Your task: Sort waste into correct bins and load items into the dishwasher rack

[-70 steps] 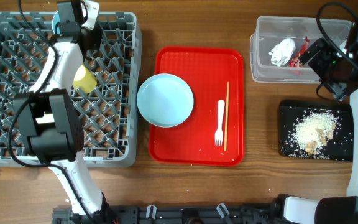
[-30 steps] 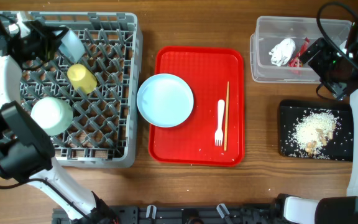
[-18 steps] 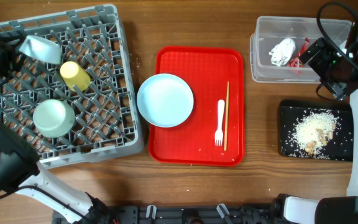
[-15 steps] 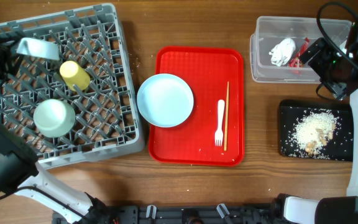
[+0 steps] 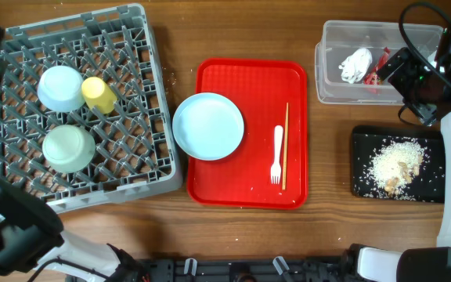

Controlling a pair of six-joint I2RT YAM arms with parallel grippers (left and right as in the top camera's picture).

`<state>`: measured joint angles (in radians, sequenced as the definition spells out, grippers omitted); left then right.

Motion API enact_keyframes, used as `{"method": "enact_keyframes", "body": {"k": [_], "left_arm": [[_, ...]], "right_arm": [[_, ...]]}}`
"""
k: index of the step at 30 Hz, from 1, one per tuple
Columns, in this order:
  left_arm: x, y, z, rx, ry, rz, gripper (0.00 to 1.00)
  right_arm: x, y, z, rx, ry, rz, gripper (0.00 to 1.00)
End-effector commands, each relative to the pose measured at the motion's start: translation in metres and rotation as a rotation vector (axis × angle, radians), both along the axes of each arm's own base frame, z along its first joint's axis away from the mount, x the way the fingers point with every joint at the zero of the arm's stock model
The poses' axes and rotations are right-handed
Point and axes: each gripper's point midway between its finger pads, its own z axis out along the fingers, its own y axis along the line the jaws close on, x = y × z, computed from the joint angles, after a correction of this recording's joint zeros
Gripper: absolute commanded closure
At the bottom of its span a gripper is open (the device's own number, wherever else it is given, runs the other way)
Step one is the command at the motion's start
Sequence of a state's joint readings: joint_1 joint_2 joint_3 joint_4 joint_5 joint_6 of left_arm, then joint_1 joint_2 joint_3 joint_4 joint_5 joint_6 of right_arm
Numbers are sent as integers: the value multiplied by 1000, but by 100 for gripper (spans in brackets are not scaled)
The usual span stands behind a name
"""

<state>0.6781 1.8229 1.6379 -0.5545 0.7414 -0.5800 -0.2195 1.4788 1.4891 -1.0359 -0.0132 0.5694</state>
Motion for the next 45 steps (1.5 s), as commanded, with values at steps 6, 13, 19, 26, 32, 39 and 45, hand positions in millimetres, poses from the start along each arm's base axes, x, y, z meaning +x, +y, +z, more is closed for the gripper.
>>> {"method": "enact_keyframes", "body": {"k": [6,13,19,26,32,39,45], "left_arm": [[14,-32,-89,561,442,2,75],[3,-7,-120,597,561,57,90],[-10,2,-152,559,647,26,96],[-40,26,-136,447,666,141,96],[-22,-24,-29,339,318,74,80],[-25,-171,48,178,53,-331,30],[-50,-309,7,133,214,-670,0]], "right_arm": [[-1,-4,7,-32,-16,5,0],[-1,-4,7,-32,-16,5,0],[-1,-4,7,-32,-16,5,0],[-1,-4,7,-32,-16,5,0],[-1,-4,7,-32,-16,5,0],[-1,-4,7,-32,-15,5,0],[-1,-4,7,-32,-16,5,0]]}}
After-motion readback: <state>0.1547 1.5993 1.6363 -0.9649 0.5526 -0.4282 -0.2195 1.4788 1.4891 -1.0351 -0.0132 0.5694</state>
